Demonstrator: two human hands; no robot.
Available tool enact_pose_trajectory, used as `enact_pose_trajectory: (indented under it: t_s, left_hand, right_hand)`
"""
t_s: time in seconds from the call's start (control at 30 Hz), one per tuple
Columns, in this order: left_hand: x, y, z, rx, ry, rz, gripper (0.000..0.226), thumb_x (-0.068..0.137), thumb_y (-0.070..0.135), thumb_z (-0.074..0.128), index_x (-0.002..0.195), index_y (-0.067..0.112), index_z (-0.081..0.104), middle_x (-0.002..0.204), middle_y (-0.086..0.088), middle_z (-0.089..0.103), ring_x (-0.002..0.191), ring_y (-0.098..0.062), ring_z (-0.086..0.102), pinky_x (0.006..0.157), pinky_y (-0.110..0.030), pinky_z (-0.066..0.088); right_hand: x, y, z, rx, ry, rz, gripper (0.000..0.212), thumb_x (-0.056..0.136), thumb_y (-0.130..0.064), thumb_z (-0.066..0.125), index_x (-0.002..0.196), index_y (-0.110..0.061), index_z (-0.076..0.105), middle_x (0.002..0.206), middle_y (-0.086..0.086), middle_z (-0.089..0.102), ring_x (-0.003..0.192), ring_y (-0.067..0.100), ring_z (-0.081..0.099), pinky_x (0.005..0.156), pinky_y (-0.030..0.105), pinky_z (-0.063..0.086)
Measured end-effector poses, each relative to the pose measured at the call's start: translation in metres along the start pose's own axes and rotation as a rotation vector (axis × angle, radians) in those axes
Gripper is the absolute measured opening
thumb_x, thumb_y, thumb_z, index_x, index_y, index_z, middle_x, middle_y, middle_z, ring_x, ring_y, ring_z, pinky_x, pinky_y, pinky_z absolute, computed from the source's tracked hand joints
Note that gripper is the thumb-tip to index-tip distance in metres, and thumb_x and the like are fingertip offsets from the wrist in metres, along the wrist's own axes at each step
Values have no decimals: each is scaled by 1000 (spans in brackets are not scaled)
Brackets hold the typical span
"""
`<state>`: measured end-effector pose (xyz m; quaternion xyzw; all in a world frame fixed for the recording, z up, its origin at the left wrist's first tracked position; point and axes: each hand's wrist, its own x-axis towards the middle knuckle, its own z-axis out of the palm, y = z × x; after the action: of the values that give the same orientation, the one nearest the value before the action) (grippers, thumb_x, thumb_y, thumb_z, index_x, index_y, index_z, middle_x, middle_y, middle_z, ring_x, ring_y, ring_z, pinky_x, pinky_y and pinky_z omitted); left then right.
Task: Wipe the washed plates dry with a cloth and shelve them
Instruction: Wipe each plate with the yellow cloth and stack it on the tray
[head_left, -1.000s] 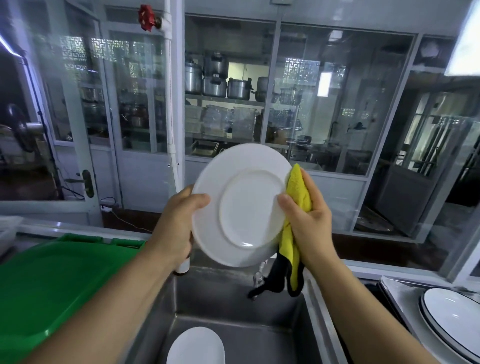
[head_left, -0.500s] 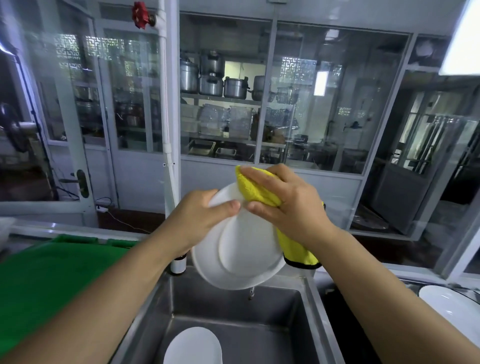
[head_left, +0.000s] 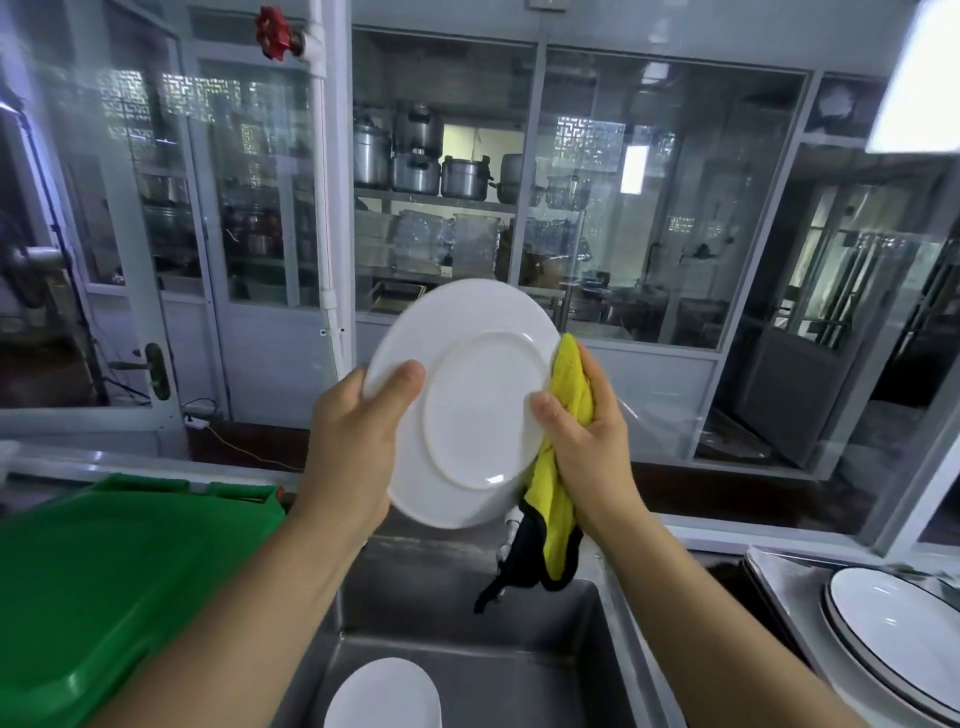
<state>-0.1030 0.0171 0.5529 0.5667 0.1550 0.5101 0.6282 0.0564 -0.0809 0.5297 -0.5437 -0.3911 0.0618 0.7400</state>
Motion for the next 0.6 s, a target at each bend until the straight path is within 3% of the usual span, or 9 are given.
enact_pose_trajectory:
  t_s: [0.1,0.17,0.23,0.3,0.43,0.5,0.6]
  left_hand:
    - [7,-11,-13,-52,-104,-159,9,79,15,66,88,18,66,76,2,73,79,-21,66,72,-35,50]
    - [20,-11,-26,-32,-257,-305,29,66,15,62,95,14,64,79,-4,71,84,-26,62,75,-36,48]
    - [27,-6,-33,24,-365,-387,36,66,18,70,101,11,64,87,-8,72,87,-29,64,80,-40,50]
    - [29,-6,-32,82,-375,-384,37,68,26,79,100,11,66,90,-10,74,87,-30,67,84,-44,51]
    - [28,-8,-25,55,-299,-269,31,67,32,65,93,14,69,85,-9,74,78,-26,70,77,-40,52]
    - [27,-8,-25,-7,-248,-252,22,75,27,63,91,13,69,81,-7,74,72,-23,70,70,-35,53]
    - [28,-10,-25,-114,-114,-259,12,88,21,58,93,15,68,79,-4,74,73,-23,69,67,-33,53]
  right_hand:
    - [-1,-2,-6,-14,-1,23,61,81,-13,75,135,-30,51,118,-8,66,104,11,65,91,37,54]
    - [5,-7,-13,-129,-90,-29,63,78,-11,77,132,-34,54,118,-12,64,104,3,63,90,27,52]
    - [11,-14,-13,-259,-192,-82,64,77,-11,78,130,-36,52,118,-14,61,100,-5,59,87,14,48]
    - [17,-16,-13,-393,-244,-136,65,77,-18,79,130,-41,49,119,-8,59,103,0,57,85,7,43]
    - [24,-13,-15,-605,-207,-256,56,82,-45,66,134,-39,45,111,0,47,95,1,48,82,-1,33]
    - [23,-3,-18,-691,-163,-365,56,89,-58,53,137,-31,44,117,3,40,98,6,43,88,1,30]
    - [10,17,-21,-763,-70,-430,68,90,-71,27,140,-28,44,125,7,36,111,20,40,96,25,32]
